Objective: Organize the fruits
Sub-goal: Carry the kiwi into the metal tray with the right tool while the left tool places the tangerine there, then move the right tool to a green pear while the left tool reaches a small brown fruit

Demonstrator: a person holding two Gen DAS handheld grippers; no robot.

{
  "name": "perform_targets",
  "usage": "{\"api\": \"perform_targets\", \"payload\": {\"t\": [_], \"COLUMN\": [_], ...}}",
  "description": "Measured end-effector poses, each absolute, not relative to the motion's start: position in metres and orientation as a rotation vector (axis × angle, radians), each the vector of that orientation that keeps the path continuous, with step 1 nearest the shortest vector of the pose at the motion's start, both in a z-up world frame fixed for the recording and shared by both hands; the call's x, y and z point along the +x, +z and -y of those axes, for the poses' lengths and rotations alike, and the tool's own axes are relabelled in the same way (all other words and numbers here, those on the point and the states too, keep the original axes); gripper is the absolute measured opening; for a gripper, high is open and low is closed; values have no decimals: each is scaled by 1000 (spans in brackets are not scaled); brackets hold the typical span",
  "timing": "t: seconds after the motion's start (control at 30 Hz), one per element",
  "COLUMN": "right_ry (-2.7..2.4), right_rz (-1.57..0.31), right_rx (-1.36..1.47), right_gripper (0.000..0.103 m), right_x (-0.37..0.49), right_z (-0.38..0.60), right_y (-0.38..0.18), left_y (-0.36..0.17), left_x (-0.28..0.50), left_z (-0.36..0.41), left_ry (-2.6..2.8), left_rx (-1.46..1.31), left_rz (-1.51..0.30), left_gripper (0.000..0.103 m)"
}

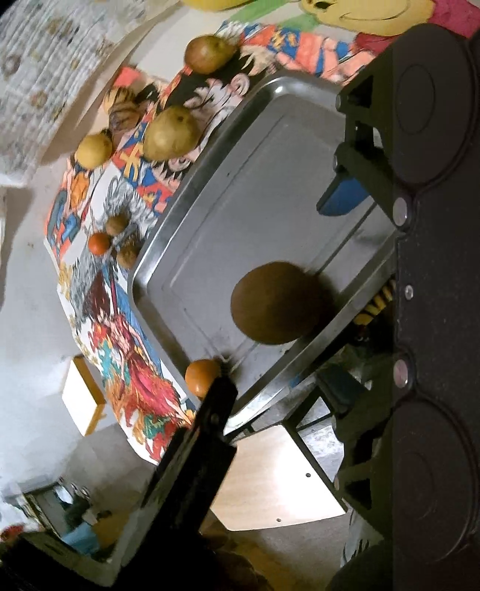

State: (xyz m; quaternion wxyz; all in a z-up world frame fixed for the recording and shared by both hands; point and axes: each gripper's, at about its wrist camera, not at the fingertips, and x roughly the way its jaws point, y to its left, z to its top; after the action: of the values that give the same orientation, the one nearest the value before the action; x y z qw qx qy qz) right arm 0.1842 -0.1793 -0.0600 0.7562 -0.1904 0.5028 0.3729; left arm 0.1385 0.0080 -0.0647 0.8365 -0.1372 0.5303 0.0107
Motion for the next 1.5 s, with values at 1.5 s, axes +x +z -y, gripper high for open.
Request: {"api": "perform_targets", "payload": {"t": [1.5], "right_ry": [587], "right_rz": [-964], "right_rx": [-254], "right_gripper": [102], "right_x": [236], "right_z": [226], "right_y": [-31], "left_y": [-54], "left_x": [160], "left_z": [-19], "left_ry": [168], "left_rx": [-195], "left_rz": [-1144], "left_gripper": [102]}}
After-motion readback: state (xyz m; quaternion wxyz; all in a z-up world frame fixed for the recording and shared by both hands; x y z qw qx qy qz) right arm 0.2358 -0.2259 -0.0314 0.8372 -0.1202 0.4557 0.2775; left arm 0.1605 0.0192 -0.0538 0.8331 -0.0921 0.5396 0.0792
